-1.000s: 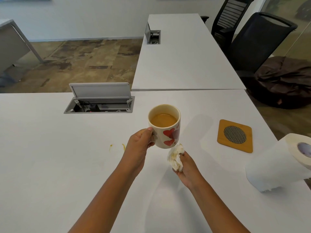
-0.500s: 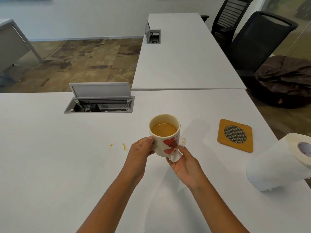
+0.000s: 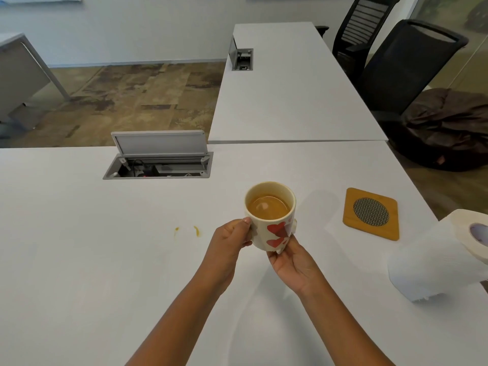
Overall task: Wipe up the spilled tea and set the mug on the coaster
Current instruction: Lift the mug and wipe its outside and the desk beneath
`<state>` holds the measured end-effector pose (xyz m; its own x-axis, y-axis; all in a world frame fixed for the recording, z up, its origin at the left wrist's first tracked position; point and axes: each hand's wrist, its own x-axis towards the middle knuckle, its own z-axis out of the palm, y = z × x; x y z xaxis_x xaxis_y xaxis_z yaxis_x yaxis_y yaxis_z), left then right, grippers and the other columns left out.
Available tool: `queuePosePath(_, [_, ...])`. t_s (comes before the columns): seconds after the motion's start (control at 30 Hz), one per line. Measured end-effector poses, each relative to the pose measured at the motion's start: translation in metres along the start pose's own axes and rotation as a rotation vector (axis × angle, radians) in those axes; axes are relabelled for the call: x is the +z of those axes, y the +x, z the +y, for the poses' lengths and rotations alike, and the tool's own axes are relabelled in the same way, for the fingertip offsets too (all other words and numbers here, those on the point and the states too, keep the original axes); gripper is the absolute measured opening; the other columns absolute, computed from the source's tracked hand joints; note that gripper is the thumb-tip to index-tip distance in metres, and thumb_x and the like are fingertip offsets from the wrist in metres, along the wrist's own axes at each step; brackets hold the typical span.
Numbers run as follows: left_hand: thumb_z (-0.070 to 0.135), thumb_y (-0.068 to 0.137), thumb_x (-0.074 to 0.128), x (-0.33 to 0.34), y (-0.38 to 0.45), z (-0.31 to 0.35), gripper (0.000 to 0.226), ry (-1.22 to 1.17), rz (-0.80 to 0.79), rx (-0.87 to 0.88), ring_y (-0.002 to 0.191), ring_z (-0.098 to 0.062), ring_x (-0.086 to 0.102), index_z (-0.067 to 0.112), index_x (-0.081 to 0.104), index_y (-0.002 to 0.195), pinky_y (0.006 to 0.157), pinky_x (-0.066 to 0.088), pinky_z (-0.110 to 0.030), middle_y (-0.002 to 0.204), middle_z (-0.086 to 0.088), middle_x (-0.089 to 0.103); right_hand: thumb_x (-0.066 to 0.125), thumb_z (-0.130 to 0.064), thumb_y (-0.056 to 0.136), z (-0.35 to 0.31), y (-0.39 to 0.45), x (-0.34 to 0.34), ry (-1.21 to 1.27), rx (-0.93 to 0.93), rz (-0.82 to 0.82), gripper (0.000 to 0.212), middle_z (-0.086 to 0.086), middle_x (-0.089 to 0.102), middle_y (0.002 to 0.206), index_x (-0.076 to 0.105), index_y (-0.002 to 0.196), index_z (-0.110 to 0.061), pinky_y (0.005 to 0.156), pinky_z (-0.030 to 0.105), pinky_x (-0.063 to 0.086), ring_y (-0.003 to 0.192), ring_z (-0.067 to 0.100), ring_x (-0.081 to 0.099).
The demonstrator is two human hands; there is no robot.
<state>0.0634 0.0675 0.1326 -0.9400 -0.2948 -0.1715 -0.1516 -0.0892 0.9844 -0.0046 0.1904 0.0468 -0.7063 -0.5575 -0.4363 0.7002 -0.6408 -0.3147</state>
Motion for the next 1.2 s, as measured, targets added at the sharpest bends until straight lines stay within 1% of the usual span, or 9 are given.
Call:
queuePosePath(0.17, [0.021, 0.098, 0.033, -0.003, -0.002, 0.004, 0.061, -0.001, -0.030, 0.008, 0.056, 0.002, 0.049, 0.028, 0.056, 0.043, 0.069, 0.042, -0.022, 0.047, 0.015, 0.051, 0.046, -0.024, 0.096, 0.001, 0.006, 0.004, 0.010, 0.043, -0.005, 0.026, 0.016, 0.068, 0.110, 0.059, 0.114, -0.013, 0.081, 0.036, 0.058, 0.106, 0.029, 0.062])
queuePosePath(0.23, [0.023, 0.098, 0.035, -0.003, -0.004, 0.005, 0.057, 0.007, -0.039, 0.017, 0.059, -0.001, 0.049, 0.028, 0.056, 0.045, 0.068, 0.044, -0.020, 0.049, 0.014, 0.052, 0.053, -0.020, 0.089, 0.005, 0.007, 0.009, 0.031, 0.060, -0.019, 0.025, 0.016, 0.069, 0.106, 0.060, 0.112, -0.012, 0.079, 0.036, 0.059, 0.101, 0.029, 0.063])
queuePosePath(0.33, [0.025, 0.097, 0.035, -0.001, -0.006, 0.006, 0.055, 0.014, -0.036, 0.031, 0.062, 0.001, 0.055, 0.030, 0.064, 0.051, 0.064, 0.049, -0.013, 0.053, 0.015, 0.058, 0.064, -0.016, 0.073, 0.012, 0.007, 0.016, 0.064, 0.085, -0.001, 0.041, 0.017, 0.071, 0.094, 0.057, 0.113, -0.013, 0.069, 0.035, 0.060, 0.089, 0.030, 0.067])
queuePosePath(0.47, [0.019, 0.098, 0.034, -0.001, -0.006, 0.008, 0.058, -0.010, -0.041, 0.076, 0.059, 0.002, 0.056, 0.031, 0.065, 0.051, 0.062, 0.047, -0.010, 0.050, 0.016, 0.058, 0.064, -0.011, 0.070, 0.019, 0.006, 0.022, 0.041, 0.137, 0.026, 0.038, 0.016, 0.071, 0.086, 0.058, 0.108, -0.010, 0.063, 0.029, 0.059, 0.084, 0.026, 0.061])
queuePosePath(0.63, [0.023, 0.097, 0.035, -0.007, -0.001, 0.007, 0.052, -0.030, -0.020, 0.087, 0.065, 0.001, 0.058, 0.030, 0.066, 0.056, 0.064, 0.049, -0.012, 0.057, 0.014, 0.062, 0.061, -0.008, 0.074, 0.022, -0.001, 0.022, -0.037, 0.258, -0.051, 0.029, 0.018, 0.069, 0.091, 0.063, 0.103, -0.006, 0.058, 0.025, 0.056, 0.076, 0.023, 0.061])
queuePosePath(0.83, [0.021, 0.098, 0.034, -0.014, 0.003, 0.005, 0.056, -0.006, 0.013, 0.083, 0.060, 0.002, 0.055, 0.030, 0.061, 0.049, 0.063, 0.050, -0.014, 0.052, 0.014, 0.058, 0.059, -0.010, 0.075, 0.014, -0.008, 0.008, -0.118, 0.332, -0.054, 0.031, 0.017, 0.067, 0.093, 0.062, 0.105, -0.001, 0.051, 0.023, 0.053, 0.067, 0.019, 0.062])
queuePosePath(1.03, [0.022, 0.098, 0.034, -0.018, 0.001, 0.004, 0.058, 0.006, 0.004, 0.033, 0.059, 0.001, 0.056, 0.028, 0.059, 0.046, 0.062, 0.051, -0.015, 0.052, 0.012, 0.057, 0.061, -0.012, 0.068, 0.001, -0.018, -0.005, -0.228, 0.339, -0.023, 0.027, 0.016, 0.068, 0.092, 0.073, 0.091, -0.003, 0.054, 0.023, 0.055, 0.073, 0.020, 0.062])
queuePosePath(1.13, [0.024, 0.097, 0.035, -0.016, -0.001, 0.004, 0.055, 0.008, -0.021, 0.033, 0.061, -0.001, 0.057, 0.028, 0.062, 0.050, 0.064, 0.052, -0.016, 0.055, 0.011, 0.060, 0.076, -0.010, 0.062, -0.004, -0.019, -0.010, -0.140, 0.369, -0.026, 0.039, 0.017, 0.068, 0.087, 0.067, 0.098, 0.000, 0.048, 0.023, 0.054, 0.063, 0.021, 0.065])
queuePosePath(1.2, [0.024, 0.097, 0.035, -0.016, -0.001, 0.004, 0.055, -0.004, -0.021, 0.029, 0.061, -0.001, 0.057, 0.028, 0.062, 0.050, 0.065, 0.052, -0.018, 0.055, 0.011, 0.060, 0.090, -0.001, 0.042, -0.008, -0.021, -0.012, -0.038, 0.371, -0.068, 0.053, 0.018, 0.065, 0.076, 0.066, 0.089, 0.002, 0.040, 0.024, 0.052, 0.054, 0.021, 0.062])
